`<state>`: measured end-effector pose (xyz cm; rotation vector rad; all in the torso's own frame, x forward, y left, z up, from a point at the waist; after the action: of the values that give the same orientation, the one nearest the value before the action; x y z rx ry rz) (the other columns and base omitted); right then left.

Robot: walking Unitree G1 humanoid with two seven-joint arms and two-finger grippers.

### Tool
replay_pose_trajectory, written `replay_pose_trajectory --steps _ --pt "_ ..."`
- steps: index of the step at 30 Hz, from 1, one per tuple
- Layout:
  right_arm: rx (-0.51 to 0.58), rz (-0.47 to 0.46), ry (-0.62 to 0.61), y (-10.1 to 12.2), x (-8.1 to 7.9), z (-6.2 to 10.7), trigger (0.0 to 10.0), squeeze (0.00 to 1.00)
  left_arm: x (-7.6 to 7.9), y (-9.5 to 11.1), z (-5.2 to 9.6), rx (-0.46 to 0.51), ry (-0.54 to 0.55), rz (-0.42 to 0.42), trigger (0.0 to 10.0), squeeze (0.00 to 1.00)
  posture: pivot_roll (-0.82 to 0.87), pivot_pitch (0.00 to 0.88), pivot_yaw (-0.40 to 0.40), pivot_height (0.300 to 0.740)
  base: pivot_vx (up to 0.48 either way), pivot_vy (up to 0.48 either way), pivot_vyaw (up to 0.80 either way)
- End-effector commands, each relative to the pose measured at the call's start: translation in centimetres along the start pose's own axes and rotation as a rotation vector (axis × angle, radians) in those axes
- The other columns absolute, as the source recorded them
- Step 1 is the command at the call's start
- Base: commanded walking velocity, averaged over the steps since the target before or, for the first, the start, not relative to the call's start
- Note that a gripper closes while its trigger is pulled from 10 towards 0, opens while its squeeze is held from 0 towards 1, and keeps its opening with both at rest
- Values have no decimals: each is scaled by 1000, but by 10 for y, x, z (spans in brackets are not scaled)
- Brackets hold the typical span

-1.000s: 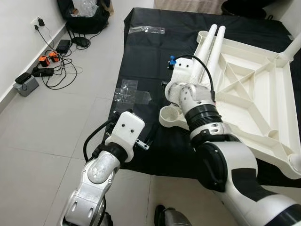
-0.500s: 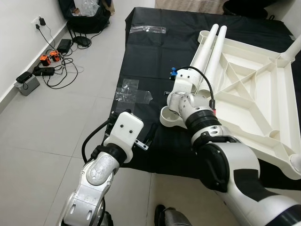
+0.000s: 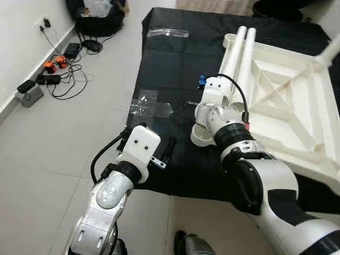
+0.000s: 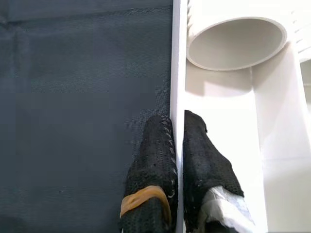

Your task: Building children table

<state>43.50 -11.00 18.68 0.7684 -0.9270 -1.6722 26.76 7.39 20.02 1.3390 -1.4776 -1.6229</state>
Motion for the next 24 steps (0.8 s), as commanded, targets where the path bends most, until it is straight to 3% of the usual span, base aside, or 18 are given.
replay_pose_trajectory --steps 1,4,8,13,24 --pt "-54 101 104 -15 -18 2 0 0 0 -1 2 -2 5 -9 10000 0 16 199 -108 740 0 0 0" --pt "-61 123 124 -17 -21 3 0 0 0 -1 2 -2 7 -9 10000 0 16 199 -108 740 0 0 0" --pt "-105 192 250 -14 -34 12 0 0 -3 -1 0 -1 15 -14 10000 0 11 199 -101 740 0 0 0" --pt "-125 190 238 -14 -33 14 0 0 -4 -1 -1 1 18 -20 10000 0 12 196 -103 740 0 0 0" --pt "-180 255 316 -34 -48 29 0 0 -7 2 -2 15 22 -27 10000 0 13 194 -95 740 0 0 0"
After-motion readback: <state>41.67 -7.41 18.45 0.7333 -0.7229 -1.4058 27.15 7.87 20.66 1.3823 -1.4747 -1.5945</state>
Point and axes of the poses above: a point about 5 cm out from each wrist's last joint towards the gripper, its own z axis pointing back from the gripper into the wrist, its own y axis along the axis of the wrist's last joint, x = y × z, the point moved 3 cm from there along -z, pointing out of the wrist towards the gripper, and after that the axes turned 2 degrees about -z, right-handed, at the moved point
